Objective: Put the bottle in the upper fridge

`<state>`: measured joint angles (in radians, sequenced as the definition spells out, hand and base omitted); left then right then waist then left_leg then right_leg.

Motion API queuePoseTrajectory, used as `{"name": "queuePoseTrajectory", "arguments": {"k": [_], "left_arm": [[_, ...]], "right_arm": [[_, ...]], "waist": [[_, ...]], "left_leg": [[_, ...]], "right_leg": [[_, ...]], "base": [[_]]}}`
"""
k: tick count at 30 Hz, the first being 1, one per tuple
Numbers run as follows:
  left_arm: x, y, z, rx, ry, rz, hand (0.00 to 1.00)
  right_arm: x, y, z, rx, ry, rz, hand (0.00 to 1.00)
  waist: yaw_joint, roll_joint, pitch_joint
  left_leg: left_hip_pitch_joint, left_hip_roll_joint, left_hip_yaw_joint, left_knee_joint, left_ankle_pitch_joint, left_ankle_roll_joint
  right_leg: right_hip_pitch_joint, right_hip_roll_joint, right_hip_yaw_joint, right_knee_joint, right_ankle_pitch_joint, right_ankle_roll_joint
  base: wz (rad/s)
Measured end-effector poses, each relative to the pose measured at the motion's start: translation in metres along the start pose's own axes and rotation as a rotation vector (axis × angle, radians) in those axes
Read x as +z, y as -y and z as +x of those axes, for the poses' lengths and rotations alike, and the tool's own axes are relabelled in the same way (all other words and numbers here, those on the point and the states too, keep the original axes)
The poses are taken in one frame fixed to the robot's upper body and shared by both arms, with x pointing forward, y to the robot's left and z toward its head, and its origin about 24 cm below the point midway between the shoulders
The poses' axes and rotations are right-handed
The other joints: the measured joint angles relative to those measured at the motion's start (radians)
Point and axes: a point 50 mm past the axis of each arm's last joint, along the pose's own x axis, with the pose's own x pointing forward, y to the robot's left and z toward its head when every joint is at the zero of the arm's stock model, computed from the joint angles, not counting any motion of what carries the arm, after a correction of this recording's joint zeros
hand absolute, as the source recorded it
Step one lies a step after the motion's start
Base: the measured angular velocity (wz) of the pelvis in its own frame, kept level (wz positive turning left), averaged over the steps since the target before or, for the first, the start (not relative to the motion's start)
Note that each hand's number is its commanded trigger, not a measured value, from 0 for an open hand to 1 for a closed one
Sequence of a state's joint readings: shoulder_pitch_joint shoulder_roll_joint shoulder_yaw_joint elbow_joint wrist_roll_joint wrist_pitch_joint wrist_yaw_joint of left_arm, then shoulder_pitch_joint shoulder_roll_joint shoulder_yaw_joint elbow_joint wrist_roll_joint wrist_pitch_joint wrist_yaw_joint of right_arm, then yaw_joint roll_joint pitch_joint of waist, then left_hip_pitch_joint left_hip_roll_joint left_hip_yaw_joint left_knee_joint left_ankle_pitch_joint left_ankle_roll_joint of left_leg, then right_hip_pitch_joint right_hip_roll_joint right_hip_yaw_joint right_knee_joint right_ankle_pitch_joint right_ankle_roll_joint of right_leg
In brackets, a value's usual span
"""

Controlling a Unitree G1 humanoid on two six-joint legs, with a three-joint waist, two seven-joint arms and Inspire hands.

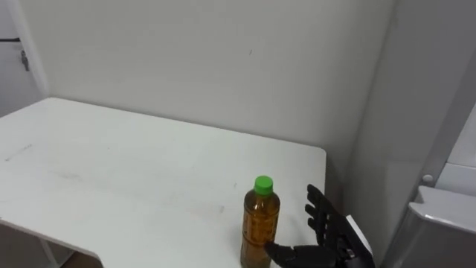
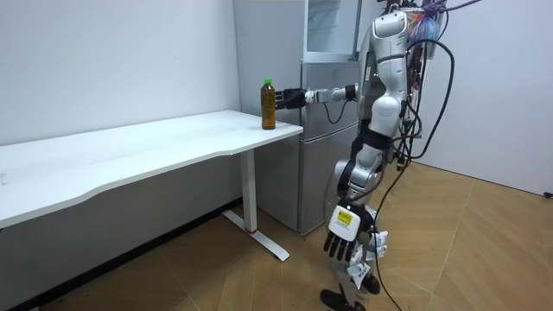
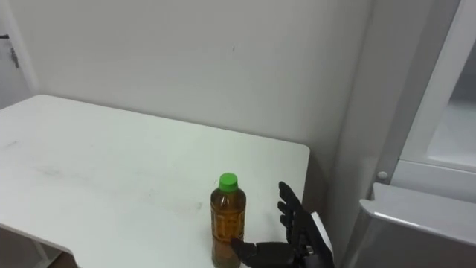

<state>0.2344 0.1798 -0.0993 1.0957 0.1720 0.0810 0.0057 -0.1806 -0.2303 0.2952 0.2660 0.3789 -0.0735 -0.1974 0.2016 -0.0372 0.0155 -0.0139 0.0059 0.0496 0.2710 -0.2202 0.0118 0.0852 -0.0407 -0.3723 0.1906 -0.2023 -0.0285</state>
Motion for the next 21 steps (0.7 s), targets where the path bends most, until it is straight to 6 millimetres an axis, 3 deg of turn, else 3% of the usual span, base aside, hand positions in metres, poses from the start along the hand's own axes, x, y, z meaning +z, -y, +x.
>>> {"name": "queuePoseTrajectory", "arguments": {"k": [6,10,16,21], "left_arm": [[-0.002,0.001,-0.001,-0.018,-0.001,-0.001,0.00],[-0.001,0.001,-0.001,-0.013,0.002,-0.001,0.00],[-0.005,0.001,-0.001,-0.015,-0.014,0.000,0.00],[-0.006,0.001,-0.002,-0.015,-0.023,0.000,0.00]], "right_arm": [[0.000,-0.001,0.003,-0.015,-0.005,0.001,0.00],[-0.009,-0.006,0.004,-0.015,-0.044,-0.028,0.00],[-0.017,-0.003,0.007,-0.036,-0.089,-0.051,0.00],[-0.020,0.000,0.013,-0.066,-0.110,-0.075,0.00]], "waist": [[0.004,-0.009,-0.0055],[0.005,-0.013,-0.0039],[0.033,-0.029,-0.0055],[0.055,-0.037,0.0029]], "left_leg": [[0.003,-0.006,-0.012,0.002,0.003,0.005],[0.005,-0.008,-0.021,0.002,0.003,0.005],[-0.005,-0.017,-0.032,0.002,0.006,0.010],[-0.011,-0.019,-0.035,0.002,0.007,0.011]], "right_leg": [[0.007,-0.004,-0.014,-0.003,-0.001,0.003],[0.015,-0.004,-0.020,-0.005,-0.003,0.005],[0.010,-0.014,-0.043,-0.002,-0.010,0.011],[0.012,-0.016,-0.054,-0.003,-0.010,0.013]], "base": [[0.07],[0.07],[0.11],[0.09]]}}
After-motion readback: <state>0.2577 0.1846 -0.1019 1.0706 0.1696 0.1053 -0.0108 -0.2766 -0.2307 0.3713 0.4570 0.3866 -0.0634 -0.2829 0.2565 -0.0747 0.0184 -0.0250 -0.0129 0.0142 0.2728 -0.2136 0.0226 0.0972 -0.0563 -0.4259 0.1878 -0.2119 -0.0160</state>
